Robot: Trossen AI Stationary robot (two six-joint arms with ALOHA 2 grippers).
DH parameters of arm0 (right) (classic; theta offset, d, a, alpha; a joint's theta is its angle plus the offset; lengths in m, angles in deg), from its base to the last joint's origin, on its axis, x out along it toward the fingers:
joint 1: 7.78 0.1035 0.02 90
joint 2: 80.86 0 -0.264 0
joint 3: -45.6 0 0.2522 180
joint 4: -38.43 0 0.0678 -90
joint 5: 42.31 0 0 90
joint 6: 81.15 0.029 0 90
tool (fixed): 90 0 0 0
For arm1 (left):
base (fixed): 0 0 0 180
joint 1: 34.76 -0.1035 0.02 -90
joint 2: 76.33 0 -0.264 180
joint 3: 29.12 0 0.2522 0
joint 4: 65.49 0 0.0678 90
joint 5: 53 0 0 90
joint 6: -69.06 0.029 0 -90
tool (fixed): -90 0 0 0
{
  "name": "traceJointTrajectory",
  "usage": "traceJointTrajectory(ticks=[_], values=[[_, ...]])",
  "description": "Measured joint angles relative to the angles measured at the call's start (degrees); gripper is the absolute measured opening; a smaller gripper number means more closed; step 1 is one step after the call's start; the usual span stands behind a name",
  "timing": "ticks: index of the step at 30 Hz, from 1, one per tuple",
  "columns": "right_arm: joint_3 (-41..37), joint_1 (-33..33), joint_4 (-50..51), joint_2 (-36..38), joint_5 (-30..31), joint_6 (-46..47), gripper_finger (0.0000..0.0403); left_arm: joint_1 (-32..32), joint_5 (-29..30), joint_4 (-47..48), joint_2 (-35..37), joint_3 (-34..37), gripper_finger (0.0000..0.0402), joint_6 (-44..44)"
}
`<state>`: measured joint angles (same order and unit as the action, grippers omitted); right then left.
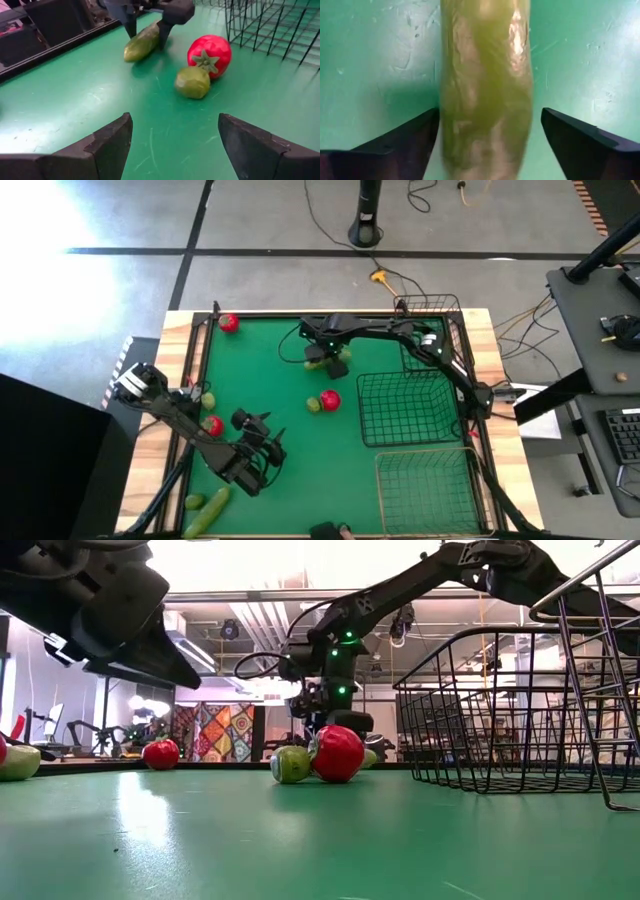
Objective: Sort produce into baskets
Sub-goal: Put the top cucumber into the top black wire basket
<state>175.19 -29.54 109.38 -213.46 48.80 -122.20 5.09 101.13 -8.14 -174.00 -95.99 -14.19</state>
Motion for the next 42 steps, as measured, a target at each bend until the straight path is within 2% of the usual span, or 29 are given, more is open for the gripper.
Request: traceJointTrajectory(ticks=[9,14,18,21,26,33,37,42], values=[[-0.15,-0.02,-0.90,1.54,0.72,6.47,0.0195,0.00,5.75,-1.60,-0.31,-1.90,0.0276,1.17],[-0.17,-0.43,3.81,8.43,0.97,9.89,0.0189,0.14,5.82,-1.59,-0.31,-2.72,0.0276,3.18],[-0.96,-2.40,9.17,18.09,0.58,15.01,0.0189,0.48,5.88,-1.77,-0.31,-3.08,0.0276,3.17],[-3.72,-4.63,11.35,26.45,2.63,21.04,0.0189,0.48,6.21,-1.63,-0.31,-2.93,0.0276,2.87],[-13.83,-9.14,15.59,41.54,10.20,35.62,0.0189,0.48,8.51,-1.30,-0.31,0.10,0.0276,1.38],[-33.82,-14.87,18.99,59.69,16.84,56.97,0.0189,0.48,13.29,-6.32,0.59,5.01,0.0276,1.29],[-44.30,-18.75,16.20,64.16,16.90,63.22,0.0189,0.48,13.33,-9.95,1.52,7.60,0.0276,1.25],[-52.38,-25.38,8.05,62.00,12.35,63.76,0.0190,0.48,12.55,-12.93,1.76,8.87,0.0276,1.87]])
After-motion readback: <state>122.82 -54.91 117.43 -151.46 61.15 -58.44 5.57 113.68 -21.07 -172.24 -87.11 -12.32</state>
